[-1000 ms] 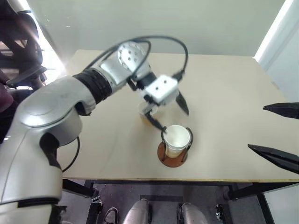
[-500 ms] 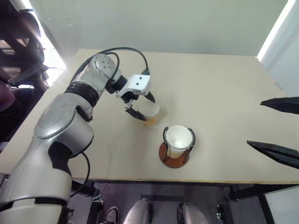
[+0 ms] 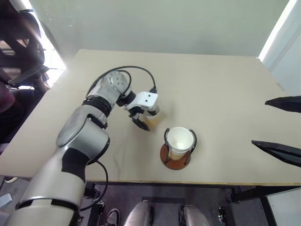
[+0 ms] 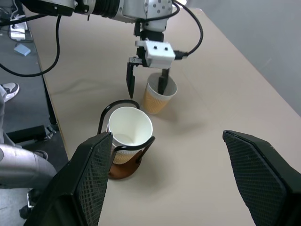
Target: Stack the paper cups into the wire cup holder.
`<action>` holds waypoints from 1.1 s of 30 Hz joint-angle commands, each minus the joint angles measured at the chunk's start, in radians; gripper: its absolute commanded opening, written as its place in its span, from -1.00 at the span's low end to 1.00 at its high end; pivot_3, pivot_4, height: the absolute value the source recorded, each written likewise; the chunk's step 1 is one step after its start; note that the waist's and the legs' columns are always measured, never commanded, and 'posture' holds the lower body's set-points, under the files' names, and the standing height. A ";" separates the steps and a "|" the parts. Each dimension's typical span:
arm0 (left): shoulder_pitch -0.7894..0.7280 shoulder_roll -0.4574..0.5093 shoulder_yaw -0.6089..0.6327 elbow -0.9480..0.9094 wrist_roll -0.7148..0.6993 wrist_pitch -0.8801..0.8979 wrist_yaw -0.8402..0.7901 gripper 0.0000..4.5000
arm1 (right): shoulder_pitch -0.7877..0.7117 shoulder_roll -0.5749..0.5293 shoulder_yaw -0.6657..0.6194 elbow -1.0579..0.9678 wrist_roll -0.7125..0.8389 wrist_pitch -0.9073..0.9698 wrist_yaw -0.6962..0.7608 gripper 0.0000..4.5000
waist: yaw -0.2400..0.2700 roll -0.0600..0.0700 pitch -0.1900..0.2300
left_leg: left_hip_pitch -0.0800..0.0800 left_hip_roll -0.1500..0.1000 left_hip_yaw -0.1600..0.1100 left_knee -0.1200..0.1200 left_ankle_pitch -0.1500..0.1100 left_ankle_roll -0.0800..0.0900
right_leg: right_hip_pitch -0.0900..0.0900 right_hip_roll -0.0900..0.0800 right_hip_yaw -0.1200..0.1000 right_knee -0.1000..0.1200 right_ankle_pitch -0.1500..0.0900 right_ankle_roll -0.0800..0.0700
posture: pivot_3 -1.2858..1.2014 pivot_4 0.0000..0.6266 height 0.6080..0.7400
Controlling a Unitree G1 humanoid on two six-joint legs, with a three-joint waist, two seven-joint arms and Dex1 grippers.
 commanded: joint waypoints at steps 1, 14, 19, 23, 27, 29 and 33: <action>-0.026 -0.001 0.076 -0.001 0.062 -0.014 0.003 -0.02 | -0.025 -0.026 -0.056 0.026 0.023 0.029 -0.006 0.72 | 0.000 0.000 0.000 | 0.000 0.000 0.000 0.000 0.000 0.000 | 0.000 0.000 0.000 0.000 0.000 0.000 | 0.03 -0.52 1.00; -0.112 0.034 0.173 -0.018 0.044 -0.013 -0.046 -0.98 | -0.055 -0.023 -0.077 0.026 0.032 0.075 -0.015 0.72 | -0.001 0.000 0.000 | 0.000 0.001 0.001 0.000 -0.001 0.002 | -0.001 -0.001 0.002 0.000 0.000 0.000 | 0.03 -0.52 1.00; -0.200 0.098 0.053 -0.192 -0.320 0.071 -0.046 -0.98 | -0.061 -0.021 -0.080 0.027 0.006 0.086 0.004 0.72 | 0.002 -0.001 0.000 | -0.003 -0.001 0.003 -0.001 -0.001 0.002 | -0.004 0.002 -0.001 0.000 0.001 -0.001 | 0.03 -0.52 1.00; -0.270 0.177 -0.050 -0.438 -0.747 0.228 -0.046 -0.98 | -0.068 -0.017 -0.065 0.025 -0.024 0.070 0.018 0.72 | 0.001 0.000 -0.001 | -0.006 0.000 0.000 0.001 -0.003 0.002 | -0.005 -0.002 0.001 0.000 0.002 0.001 | 0.03 -0.52 1.00; -0.267 0.265 -0.164 -0.678 -1.025 0.306 -0.046 -0.98 | -0.069 -0.013 -0.058 0.021 -0.041 0.061 0.026 0.72 | 0.000 0.005 -0.001 | 0.001 -0.003 0.006 -0.001 -0.006 0.002 | -0.002 0.004 -0.002 0.000 0.000 0.002 | 0.03 -0.52 1.00; -0.269 0.303 -0.240 -0.770 -1.091 0.308 -0.046 -0.98 | -0.071 -0.014 -0.070 0.016 -0.038 0.071 0.028 0.72 | -0.003 0.004 -0.001 | 0.002 0.001 0.006 0.000 -0.008 0.003 | 0.000 -0.002 0.004 0.002 -0.002 0.003 | 0.03 -0.52 1.00; -0.288 0.331 -0.362 -0.813 -1.137 0.270 -0.046 -0.98 | -0.073 -0.016 -0.085 0.009 -0.028 0.085 0.021 0.72 | -0.005 0.006 0.000 | 0.008 0.001 0.014 -0.001 -0.008 0.004 | 0.002 0.004 0.000 0.002 -0.003 0.004 | 0.03 -0.52 1.00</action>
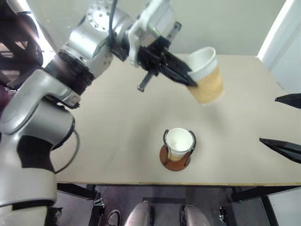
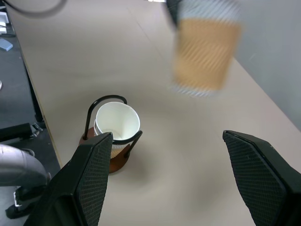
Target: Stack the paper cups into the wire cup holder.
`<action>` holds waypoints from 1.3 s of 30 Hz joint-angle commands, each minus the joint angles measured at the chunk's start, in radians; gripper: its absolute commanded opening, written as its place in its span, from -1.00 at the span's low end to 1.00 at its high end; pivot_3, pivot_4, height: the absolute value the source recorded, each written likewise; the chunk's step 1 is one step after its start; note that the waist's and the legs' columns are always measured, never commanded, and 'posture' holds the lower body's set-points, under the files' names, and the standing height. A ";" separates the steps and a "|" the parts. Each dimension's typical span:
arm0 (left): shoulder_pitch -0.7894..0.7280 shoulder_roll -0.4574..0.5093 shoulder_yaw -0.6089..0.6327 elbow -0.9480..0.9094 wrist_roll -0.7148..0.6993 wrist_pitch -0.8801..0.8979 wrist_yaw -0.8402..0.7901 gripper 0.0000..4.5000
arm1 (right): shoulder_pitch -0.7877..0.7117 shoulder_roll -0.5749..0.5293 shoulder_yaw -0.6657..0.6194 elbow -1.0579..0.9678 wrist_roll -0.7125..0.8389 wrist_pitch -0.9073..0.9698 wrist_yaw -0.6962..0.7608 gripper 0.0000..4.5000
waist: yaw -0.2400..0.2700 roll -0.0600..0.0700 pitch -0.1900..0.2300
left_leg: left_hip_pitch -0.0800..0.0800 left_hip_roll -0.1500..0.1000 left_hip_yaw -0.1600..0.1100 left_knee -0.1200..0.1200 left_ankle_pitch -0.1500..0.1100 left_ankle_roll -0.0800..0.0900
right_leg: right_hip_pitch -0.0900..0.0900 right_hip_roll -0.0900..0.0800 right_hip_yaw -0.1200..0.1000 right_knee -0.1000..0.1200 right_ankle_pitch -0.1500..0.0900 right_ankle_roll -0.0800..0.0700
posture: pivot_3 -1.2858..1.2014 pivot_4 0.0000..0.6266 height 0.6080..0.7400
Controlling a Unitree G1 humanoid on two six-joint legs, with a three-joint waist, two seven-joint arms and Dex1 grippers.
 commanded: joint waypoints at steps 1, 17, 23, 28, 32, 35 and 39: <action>-0.038 0.023 -0.067 -0.024 -0.054 -0.024 -0.028 -0.98 | -0.012 -0.005 -0.052 0.007 0.011 0.014 -0.007 0.72 | -0.001 0.001 0.001 | -0.001 0.002 -0.002 0.001 0.000 0.001 | 0.000 -0.006 0.006 -0.001 0.000 0.000 | 0.03 -0.52 1.00; -0.208 0.057 -0.574 -0.020 -0.028 -0.347 -0.028 -0.98 | -0.011 -0.013 -0.103 -0.001 0.066 0.064 -0.045 0.72 | -0.012 0.000 0.002 | -0.002 0.002 0.002 0.001 -0.002 0.003 | -0.003 -0.006 0.020 -0.001 0.001 0.002 | 0.03 -0.52 1.00; -0.234 0.058 -0.640 -0.038 -0.068 -0.377 -0.028 -0.98 | -0.003 -0.004 -0.117 -0.008 0.083 0.067 -0.062 0.72 | -0.012 0.001 0.002 | -0.001 0.002 0.004 0.001 -0.007 0.004 | -0.003 -0.005 0.023 -0.001 0.001 0.003 | 0.03 -0.52 1.00; -0.238 0.057 -0.656 -0.058 -0.085 -0.383 -0.028 -0.98 | 0.005 0.001 -0.123 -0.013 0.093 0.064 -0.074 0.72 | -0.011 0.002 0.002 | -0.001 0.002 0.002 0.001 -0.008 0.004 | -0.003 -0.005 0.023 -0.002 0.001 0.003 | 0.03 -0.52 1.00; -0.243 0.060 -0.664 -0.070 -0.091 -0.392 -0.028 -0.98 | 0.009 0.001 -0.126 -0.015 0.103 0.062 -0.084 0.72 | -0.012 0.002 0.002 | 0.000 0.002 0.003 0.001 -0.009 0.003 | -0.003 -0.004 0.023 -0.001 0.001 0.002 | 0.03 -0.52 1.00; -0.244 0.057 -0.641 -0.055 -0.098 -0.391 -0.028 -0.98 | 0.011 0.001 -0.131 -0.015 0.109 0.065 -0.089 0.72 | -0.013 0.002 0.002 | 0.000 0.002 0.004 0.001 -0.009 0.003 | -0.003 -0.004 0.023 -0.001 0.000 0.002 | 0.03 -0.52 1.00; -0.248 0.069 -0.654 -0.085 -0.108 -0.391 -0.028 -0.98 | 0.015 0.001 -0.133 -0.016 0.113 0.064 -0.093 0.72 | -0.012 0.003 0.002 | 0.001 0.001 0.003 0.002 -0.010 0.003 | -0.003 -0.004 0.022 -0.001 0.000 0.001 | 0.03 -0.52 1.00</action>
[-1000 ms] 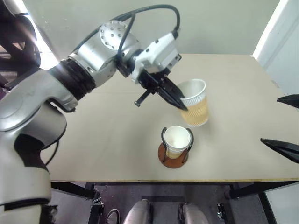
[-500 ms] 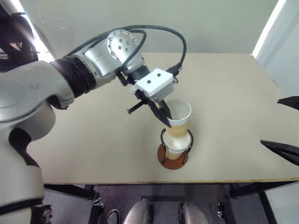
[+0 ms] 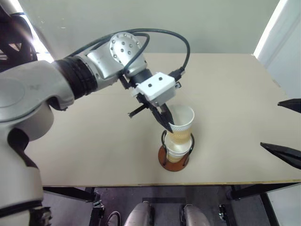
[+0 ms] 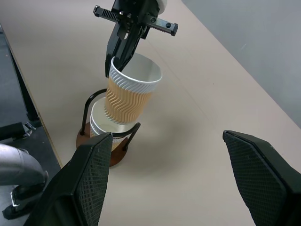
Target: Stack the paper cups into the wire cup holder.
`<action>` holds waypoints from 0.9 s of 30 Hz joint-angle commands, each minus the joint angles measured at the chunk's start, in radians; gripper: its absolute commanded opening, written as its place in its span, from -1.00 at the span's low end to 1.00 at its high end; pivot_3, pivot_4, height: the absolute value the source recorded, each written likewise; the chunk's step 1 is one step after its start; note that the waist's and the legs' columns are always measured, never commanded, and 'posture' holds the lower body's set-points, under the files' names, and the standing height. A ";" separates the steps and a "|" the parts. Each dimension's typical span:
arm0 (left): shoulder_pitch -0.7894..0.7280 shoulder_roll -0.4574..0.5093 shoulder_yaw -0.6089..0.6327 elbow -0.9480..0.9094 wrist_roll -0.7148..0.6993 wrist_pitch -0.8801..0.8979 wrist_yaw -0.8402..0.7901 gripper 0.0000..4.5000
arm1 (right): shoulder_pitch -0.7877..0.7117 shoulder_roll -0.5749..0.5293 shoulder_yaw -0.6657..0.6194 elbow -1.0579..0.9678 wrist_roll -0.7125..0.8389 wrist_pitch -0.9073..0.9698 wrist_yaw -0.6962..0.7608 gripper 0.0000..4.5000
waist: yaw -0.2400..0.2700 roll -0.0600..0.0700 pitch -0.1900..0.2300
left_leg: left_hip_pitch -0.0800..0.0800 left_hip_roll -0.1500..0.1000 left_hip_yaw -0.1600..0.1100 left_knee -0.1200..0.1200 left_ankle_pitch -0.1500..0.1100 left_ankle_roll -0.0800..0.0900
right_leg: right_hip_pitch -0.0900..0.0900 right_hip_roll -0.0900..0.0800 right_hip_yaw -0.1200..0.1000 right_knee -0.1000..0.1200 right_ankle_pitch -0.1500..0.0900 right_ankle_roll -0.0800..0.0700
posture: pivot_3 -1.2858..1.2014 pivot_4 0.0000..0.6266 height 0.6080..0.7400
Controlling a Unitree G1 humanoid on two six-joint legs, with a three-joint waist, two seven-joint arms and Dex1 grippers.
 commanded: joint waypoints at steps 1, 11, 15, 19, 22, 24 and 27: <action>-0.038 0.023 0.010 -0.038 -0.028 -0.012 -0.028 -0.98 | 0.001 0.000 -0.040 0.006 0.005 -0.007 -0.018 0.72 | 0.000 0.001 0.000 | -0.001 0.001 -0.001 0.000 0.000 0.000 | 0.000 -0.001 0.001 0.000 0.000 0.000 | 0.03 -0.52 1.00; -0.037 -0.001 -0.066 -0.030 -0.003 -0.049 -0.028 -0.98 | 0.005 -0.007 -0.032 0.011 0.008 -0.018 -0.025 0.72 | 0.001 0.002 0.000 | 0.000 0.000 0.000 0.000 -0.001 -0.001 | 0.000 0.001 0.000 0.000 0.000 -0.001 | 0.03 -0.52 1.00; -0.013 -0.028 -0.042 -0.002 -0.013 -0.028 -0.028 -0.98 | 0.007 -0.009 -0.032 0.012 0.014 -0.018 -0.031 0.72 | 0.001 0.002 0.001 | 0.000 0.001 0.000 0.000 -0.001 0.000 | 0.000 0.000 0.000 0.000 0.000 -0.001 | 0.03 -0.52 1.00; 0.005 -0.049 -0.026 0.022 -0.002 -0.037 -0.028 -0.98 | 0.008 -0.012 -0.034 0.013 0.022 -0.016 -0.038 0.72 | 0.000 0.002 0.001 | 0.000 0.001 -0.001 0.000 -0.001 0.000 | 0.000 -0.001 0.001 0.000 0.000 -0.001 | 0.03 -0.52 1.00; 0.003 -0.048 -0.031 0.017 -0.002 -0.022 -0.028 -0.90 | 0.009 -0.013 -0.037 0.013 0.028 -0.014 -0.044 0.72 | 0.000 0.002 0.001 | 0.000 0.001 0.000 0.000 -0.001 0.000 | 0.000 -0.001 0.001 0.001 0.000 -0.001 | 0.03 -0.52 1.00; 0.003 -0.047 -0.032 0.015 -0.005 -0.010 -0.028 -0.70 | 0.010 -0.014 -0.037 0.014 0.032 -0.014 -0.048 0.72 | 0.000 0.002 0.001 | 0.000 0.001 0.000 0.000 -0.001 0.000 | 0.000 -0.001 0.001 0.000 0.000 -0.001 | 0.03 -0.52 1.00; 0.003 -0.046 -0.031 0.015 -0.005 -0.003 -0.028 -0.25 | 0.011 -0.013 -0.035 0.014 0.035 -0.015 -0.053 0.72 | 0.000 0.002 0.001 | 0.000 0.001 0.000 0.000 -0.001 0.000 | 0.000 -0.001 0.001 0.000 0.000 -0.001 | 0.03 -0.52 1.00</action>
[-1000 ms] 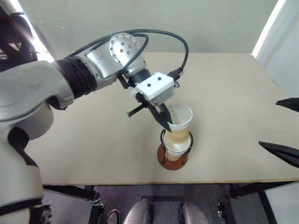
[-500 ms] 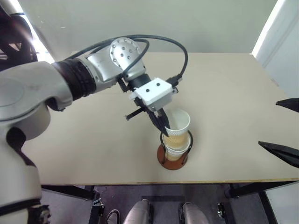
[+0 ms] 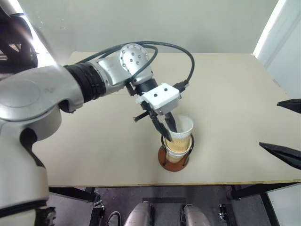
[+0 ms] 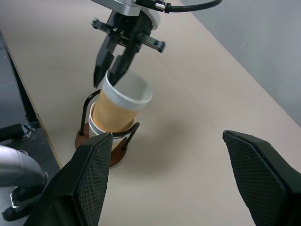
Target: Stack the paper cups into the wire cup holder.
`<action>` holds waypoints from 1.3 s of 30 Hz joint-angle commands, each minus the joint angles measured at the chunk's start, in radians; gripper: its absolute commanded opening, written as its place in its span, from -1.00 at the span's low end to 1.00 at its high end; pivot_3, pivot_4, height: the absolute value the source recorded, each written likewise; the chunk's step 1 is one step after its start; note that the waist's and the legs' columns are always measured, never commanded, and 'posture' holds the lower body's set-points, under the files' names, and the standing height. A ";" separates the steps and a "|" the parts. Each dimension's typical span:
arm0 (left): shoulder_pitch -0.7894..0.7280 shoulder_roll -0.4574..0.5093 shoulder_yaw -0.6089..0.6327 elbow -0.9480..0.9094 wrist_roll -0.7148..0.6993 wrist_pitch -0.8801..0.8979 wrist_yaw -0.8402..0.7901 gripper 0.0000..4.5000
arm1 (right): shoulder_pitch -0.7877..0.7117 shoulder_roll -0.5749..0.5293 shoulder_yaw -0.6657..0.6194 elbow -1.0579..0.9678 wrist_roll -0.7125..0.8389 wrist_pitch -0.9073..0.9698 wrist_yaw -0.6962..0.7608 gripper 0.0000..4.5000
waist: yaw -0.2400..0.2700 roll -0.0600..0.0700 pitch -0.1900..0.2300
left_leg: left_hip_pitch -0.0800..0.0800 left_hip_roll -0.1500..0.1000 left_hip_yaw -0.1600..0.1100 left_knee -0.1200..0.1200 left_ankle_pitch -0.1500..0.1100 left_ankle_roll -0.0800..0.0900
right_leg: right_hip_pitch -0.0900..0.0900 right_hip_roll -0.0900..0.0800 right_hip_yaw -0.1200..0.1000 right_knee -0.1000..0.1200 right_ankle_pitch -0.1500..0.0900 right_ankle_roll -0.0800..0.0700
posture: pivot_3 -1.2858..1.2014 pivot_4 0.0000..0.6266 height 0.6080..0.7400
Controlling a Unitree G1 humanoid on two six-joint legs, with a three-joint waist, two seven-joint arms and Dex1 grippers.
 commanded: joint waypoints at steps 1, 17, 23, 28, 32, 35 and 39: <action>-0.010 0.009 0.033 0.007 -0.011 0.010 -0.028 -0.09 | -0.003 -0.010 -0.030 0.014 0.005 -0.012 -0.015 0.72 | 0.000 0.000 0.000 | 0.000 0.000 0.000 0.000 0.000 0.000 | 0.000 0.000 0.000 0.000 0.000 0.000 | 0.03 -0.52 1.00; 0.247 0.055 0.722 0.357 0.056 0.442 -0.028 0.85 | 0.116 0.136 0.142 0.020 -0.311 -0.181 0.147 0.72 | -0.005 0.001 -0.001 | 0.002 0.000 0.002 0.000 0.002 0.002 | 0.000 0.000 0.000 -0.001 0.001 0.000 | 0.03 -0.52 1.00; 0.487 0.206 1.009 0.411 0.267 0.586 -0.028 0.85 | 0.262 0.236 0.181 0.067 -0.559 -0.338 0.286 0.72 | -0.020 0.004 -0.001 | 0.005 0.001 0.004 -0.001 0.006 0.001 | 0.000 0.002 0.002 0.000 0.000 0.000 | 0.03 -0.52 1.00; 0.686 0.313 1.244 0.324 0.374 0.674 -0.011 0.85 | 0.286 0.275 0.268 0.122 -0.637 -0.442 0.330 0.72 | -0.016 -0.001 -0.004 | 0.001 0.000 0.002 0.001 0.010 0.002 | 0.000 0.007 0.001 -0.002 0.001 -0.001 | 0.03 -0.52 1.00; 0.886 0.381 1.426 0.160 0.408 0.752 0.060 0.85 | 0.242 0.266 0.416 0.195 -0.674 -0.527 0.339 0.72 | -0.014 -0.004 -0.005 | 0.003 0.000 0.001 0.002 0.011 0.002 | 0.003 0.006 0.003 -0.002 0.001 -0.001 | 0.03 -0.52 1.00; 0.992 0.393 1.530 0.060 0.438 0.805 0.102 0.85 | 0.232 0.261 0.465 0.242 -0.713 -0.567 0.365 0.72 | -0.011 -0.004 -0.004 | 0.007 0.000 0.000 0.001 0.011 0.002 | 0.003 0.007 0.004 -0.002 -0.001 -0.006 | 0.03 -0.52 1.00; 1.110 0.391 1.641 -0.045 0.472 0.853 0.143 0.85 | 0.223 0.264 0.499 0.271 -0.740 -0.595 0.387 0.72 | -0.010 -0.005 -0.004 | 0.008 0.000 -0.002 0.000 0.013 -0.001 | 0.007 0.007 0.004 -0.001 0.001 -0.013 | 0.03 -0.52 1.00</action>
